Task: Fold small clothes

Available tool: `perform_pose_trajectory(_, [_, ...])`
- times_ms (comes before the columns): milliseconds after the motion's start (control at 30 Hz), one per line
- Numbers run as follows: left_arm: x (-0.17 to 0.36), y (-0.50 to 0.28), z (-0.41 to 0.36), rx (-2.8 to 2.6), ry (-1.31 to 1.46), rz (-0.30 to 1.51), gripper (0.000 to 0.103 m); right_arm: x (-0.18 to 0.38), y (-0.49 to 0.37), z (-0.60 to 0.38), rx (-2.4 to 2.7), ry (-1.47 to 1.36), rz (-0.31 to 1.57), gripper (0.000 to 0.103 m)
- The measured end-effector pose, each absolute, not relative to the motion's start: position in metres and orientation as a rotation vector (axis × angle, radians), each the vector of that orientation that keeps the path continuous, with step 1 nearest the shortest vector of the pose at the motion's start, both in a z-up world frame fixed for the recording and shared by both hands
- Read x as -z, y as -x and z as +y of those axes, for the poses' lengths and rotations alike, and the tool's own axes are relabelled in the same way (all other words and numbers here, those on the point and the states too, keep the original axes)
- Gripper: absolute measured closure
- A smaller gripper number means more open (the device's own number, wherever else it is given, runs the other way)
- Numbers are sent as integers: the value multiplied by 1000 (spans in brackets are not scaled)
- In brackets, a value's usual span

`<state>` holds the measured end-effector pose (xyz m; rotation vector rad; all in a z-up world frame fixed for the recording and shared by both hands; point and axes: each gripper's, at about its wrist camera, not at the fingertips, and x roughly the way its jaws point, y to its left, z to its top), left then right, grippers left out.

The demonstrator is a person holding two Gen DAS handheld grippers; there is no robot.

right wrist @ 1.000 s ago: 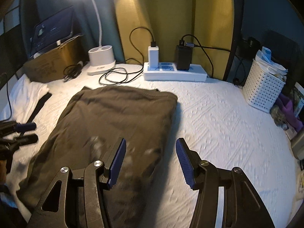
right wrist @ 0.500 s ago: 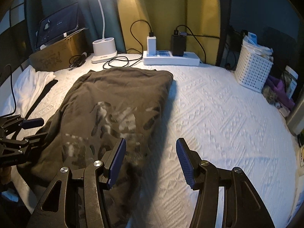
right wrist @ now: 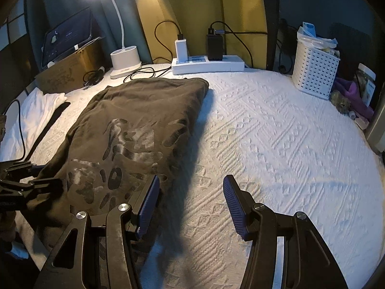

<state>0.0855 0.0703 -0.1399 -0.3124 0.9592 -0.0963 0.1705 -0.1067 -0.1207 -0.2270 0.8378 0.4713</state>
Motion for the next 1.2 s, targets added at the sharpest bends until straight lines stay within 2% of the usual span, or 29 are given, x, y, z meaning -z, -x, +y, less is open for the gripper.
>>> perform_pose_trajectory(67, [140,-79,74,85,303,952,92,122,-171,-110,-466,219,841,46])
perform_pose_trajectory(100, [138,-75,77,89,320,949,96,122,-171,-111,-461,214,844,46])
perform_pose_trajectory(367, [112,-55,82,78,356,887,98,109,-150,-102,-501,223,805,46])
perform_pose_trajectory(600, [129,-47,100,47,429,916,97,132,-119,-82,-546,286,883,46])
perform_pose_trajectory(633, [127,-45,100,61,445,915,96,135,-117,-83,-539,283,892,46])
perform_pose_trajectory(667, [124,-42,98,69,443,907,89,136,-115,-84,-535,275,895,46])
perform_pose_trajectory(700, [120,-37,96,82,429,891,73,134,-113,-87,-533,261,895,46])
perform_pose_trajectory(767, [116,-28,93,118,428,876,53,128,-106,-92,-531,235,890,46])
perform_pose_trajectory(933, [131,-16,79,180,391,906,54,123,-86,-104,-573,145,905,46])
perform_pose_trajectory(967, [139,-16,78,169,384,924,59,127,-85,-104,-580,133,917,46])
perform_pose_trajectory(1000, [142,-15,78,164,382,926,76,135,-84,-104,-586,113,944,46])
perform_pose_trajectory(1033, [144,-15,77,157,371,930,81,140,-82,-105,-601,92,960,56])
perform_pose_trajectory(1067, [143,-14,78,157,363,928,86,144,-79,-105,-632,63,971,71])
perform_pose_trajectory(1100, [139,-13,78,163,356,918,96,143,-77,-105,-628,56,965,83])
perform_pose_trajectory(1200, [125,-7,76,175,314,885,97,136,-68,-101,-616,95,946,87])
